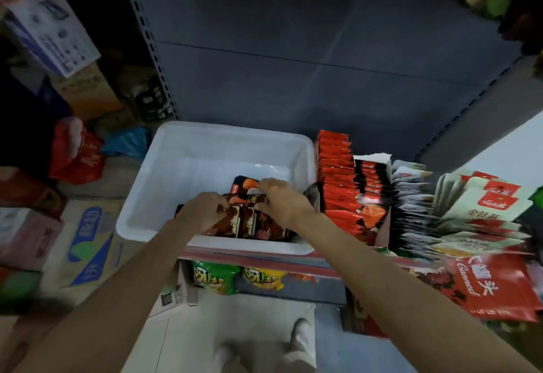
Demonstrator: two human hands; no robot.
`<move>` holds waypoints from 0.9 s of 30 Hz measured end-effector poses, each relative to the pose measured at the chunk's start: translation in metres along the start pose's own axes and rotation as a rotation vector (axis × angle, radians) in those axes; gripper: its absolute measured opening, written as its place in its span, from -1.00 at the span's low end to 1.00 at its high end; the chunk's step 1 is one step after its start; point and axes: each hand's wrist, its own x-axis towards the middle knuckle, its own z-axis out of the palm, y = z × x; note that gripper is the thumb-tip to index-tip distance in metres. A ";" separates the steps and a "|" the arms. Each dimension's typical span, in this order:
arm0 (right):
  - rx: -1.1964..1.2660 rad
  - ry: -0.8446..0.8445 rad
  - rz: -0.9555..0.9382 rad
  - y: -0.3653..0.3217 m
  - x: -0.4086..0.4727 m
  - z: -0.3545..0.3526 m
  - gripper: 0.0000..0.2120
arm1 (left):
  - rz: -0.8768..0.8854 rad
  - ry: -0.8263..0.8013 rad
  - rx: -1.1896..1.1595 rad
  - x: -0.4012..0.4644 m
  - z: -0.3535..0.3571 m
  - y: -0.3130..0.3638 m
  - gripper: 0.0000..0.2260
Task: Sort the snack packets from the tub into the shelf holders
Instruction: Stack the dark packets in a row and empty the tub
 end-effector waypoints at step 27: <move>0.198 -0.093 0.076 -0.012 0.030 0.018 -0.64 | 0.133 0.441 -0.273 -0.029 -0.024 -0.014 -0.82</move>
